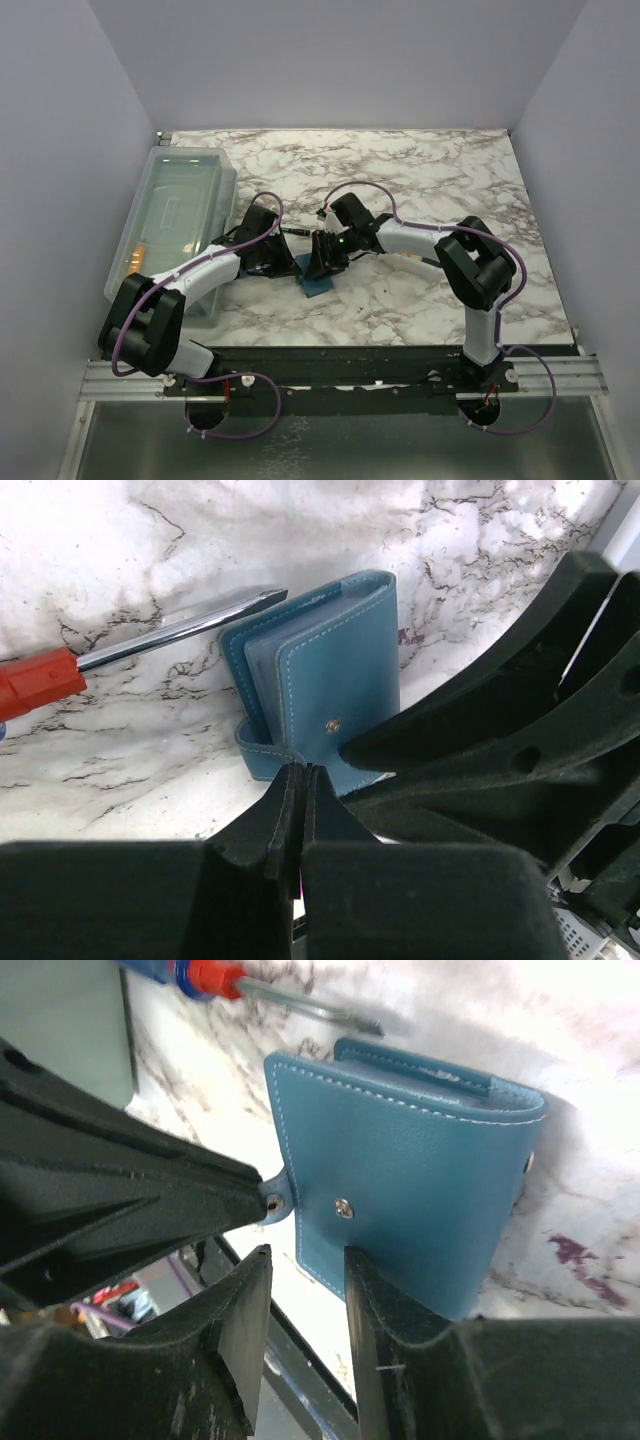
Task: Put the credit cards into the card holder
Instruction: Close the card holder at the center of the board.
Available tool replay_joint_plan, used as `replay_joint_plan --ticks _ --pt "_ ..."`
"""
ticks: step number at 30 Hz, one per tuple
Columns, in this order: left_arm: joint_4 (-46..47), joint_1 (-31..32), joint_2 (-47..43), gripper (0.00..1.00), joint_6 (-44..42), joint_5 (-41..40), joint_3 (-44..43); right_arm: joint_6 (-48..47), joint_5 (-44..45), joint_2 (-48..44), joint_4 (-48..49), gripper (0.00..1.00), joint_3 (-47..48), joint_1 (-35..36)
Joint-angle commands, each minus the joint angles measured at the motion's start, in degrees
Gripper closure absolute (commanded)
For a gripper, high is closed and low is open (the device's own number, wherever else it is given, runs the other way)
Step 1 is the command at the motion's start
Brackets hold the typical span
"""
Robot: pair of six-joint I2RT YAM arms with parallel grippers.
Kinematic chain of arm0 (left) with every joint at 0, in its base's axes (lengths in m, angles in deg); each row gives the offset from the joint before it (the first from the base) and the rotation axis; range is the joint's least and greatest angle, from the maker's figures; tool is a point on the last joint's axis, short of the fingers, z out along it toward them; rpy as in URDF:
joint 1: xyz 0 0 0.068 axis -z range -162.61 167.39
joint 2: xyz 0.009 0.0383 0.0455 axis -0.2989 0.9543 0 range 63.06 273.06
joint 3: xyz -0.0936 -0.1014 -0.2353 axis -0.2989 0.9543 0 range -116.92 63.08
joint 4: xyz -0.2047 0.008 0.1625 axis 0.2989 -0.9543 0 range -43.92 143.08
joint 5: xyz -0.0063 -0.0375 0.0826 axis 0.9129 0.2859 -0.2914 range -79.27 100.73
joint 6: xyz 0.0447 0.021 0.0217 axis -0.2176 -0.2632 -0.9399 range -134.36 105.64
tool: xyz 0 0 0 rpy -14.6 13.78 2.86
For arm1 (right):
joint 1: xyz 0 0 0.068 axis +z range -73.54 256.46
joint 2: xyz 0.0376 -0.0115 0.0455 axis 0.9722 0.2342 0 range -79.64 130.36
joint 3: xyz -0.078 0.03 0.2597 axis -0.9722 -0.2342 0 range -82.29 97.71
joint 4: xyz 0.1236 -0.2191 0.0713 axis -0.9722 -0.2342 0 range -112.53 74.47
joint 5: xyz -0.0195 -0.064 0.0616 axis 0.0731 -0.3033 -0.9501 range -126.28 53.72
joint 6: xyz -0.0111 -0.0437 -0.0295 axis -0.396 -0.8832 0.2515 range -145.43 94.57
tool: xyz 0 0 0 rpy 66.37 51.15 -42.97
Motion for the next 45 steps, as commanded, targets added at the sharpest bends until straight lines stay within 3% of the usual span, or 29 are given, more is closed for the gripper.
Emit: replay_joint_plan --ticks 1,7,17,34,45 --pt "1.83 0.15 0.24 1.00 -0.93 1.69 -1.37 -2.55 11.90 -0.87 -7.14 0.60 3.41 -1.03" --pt "1.66 0.14 -0.72 1.00 -0.89 1.52 -0.88 -4.07 11.97 -0.87 -7.91 0.61 4.87 -2.65" --pt "1.49 0.15 -0.51 1.00 -1.21 3.59 -3.00 -1.06 7.44 6.44 -1.01 0.87 2.39 0.38" --pt "2.18 0.58 0.55 1.00 2.47 -1.70 -4.66 0.34 14.16 4.69 2.46 0.91 -4.35 1.16" --pt "3.01 1.55 4.14 1.00 3.00 -2.29 -6.55 0.78 13.44 4.79 4.13 0.92 -5.93 2.08"
